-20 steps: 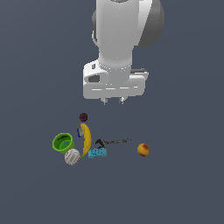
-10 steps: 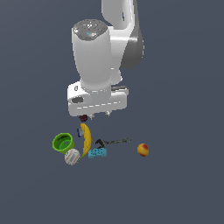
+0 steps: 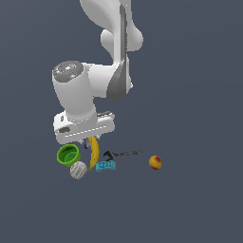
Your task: Pick up a designated object from a clutter of objects.
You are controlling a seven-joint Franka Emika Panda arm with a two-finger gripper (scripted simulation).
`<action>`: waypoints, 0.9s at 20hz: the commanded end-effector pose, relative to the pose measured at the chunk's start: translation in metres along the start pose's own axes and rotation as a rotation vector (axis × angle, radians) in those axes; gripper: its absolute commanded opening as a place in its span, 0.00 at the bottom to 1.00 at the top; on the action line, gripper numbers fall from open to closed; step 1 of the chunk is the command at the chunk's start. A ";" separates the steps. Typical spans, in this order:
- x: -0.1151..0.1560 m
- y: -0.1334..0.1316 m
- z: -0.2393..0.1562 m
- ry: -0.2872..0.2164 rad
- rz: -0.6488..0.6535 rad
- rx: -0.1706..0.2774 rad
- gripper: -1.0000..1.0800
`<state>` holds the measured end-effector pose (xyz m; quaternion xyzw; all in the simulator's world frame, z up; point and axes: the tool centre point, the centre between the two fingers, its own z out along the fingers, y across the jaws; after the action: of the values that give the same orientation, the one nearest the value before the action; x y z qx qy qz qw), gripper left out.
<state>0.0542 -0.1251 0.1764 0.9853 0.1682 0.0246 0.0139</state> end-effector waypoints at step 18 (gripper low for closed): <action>-0.032 0.070 0.074 0.028 -0.123 -0.029 0.62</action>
<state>0.0508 -0.2026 0.1041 0.9727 0.2270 0.0393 0.0270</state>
